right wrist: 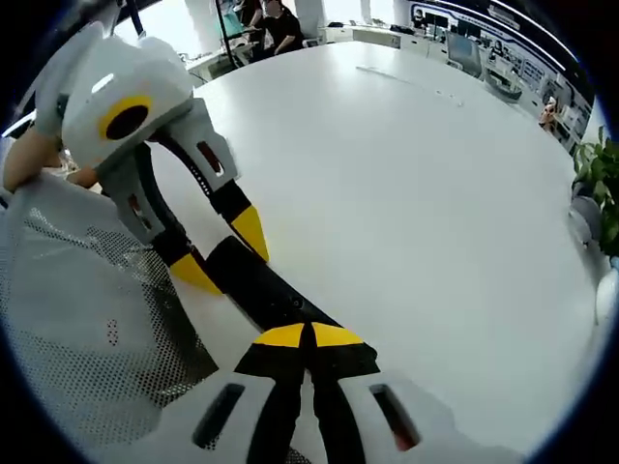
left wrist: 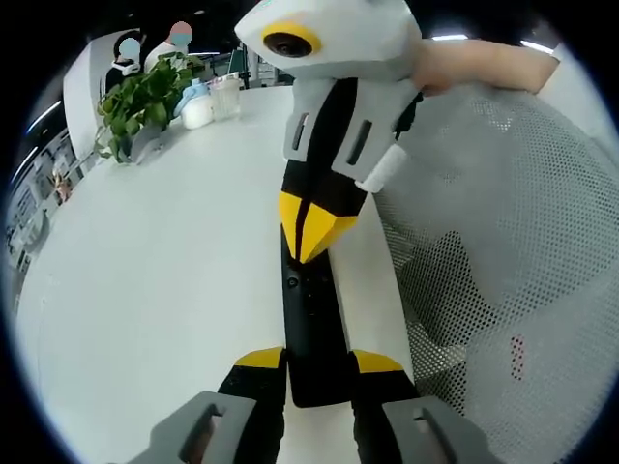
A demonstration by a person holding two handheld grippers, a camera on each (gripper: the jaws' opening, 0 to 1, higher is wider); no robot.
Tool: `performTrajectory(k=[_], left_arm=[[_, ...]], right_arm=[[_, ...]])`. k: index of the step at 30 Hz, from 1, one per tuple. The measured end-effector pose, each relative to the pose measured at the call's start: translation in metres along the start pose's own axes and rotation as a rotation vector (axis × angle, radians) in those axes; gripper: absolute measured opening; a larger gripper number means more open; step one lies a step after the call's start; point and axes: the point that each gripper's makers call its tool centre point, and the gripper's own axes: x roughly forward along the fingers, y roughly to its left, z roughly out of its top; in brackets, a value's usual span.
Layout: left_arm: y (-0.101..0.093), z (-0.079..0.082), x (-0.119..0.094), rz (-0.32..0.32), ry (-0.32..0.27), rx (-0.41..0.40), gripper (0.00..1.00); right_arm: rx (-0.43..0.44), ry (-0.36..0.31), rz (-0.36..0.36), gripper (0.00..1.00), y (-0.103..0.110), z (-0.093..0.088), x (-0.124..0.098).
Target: Press the specified remote control buttons in sequence, fully releasing each button before pressing the next.
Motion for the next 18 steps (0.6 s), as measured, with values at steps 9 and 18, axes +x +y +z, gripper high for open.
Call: performTrajectory(k=[9, 18], left_arm=[[0.000, 0.000, 0.000, -0.001, -0.002, -0.002, 0.25], [0.000, 0.000, 0.000, -0.001, -0.001, -0.001, 0.25]], right_arm=[[-0.070, 0.007, -0.063, 0.00, -0.009, 0.002, 0.000], [-0.090, -0.003, -0.050, 0.00, -0.004, 0.004, 0.002]])
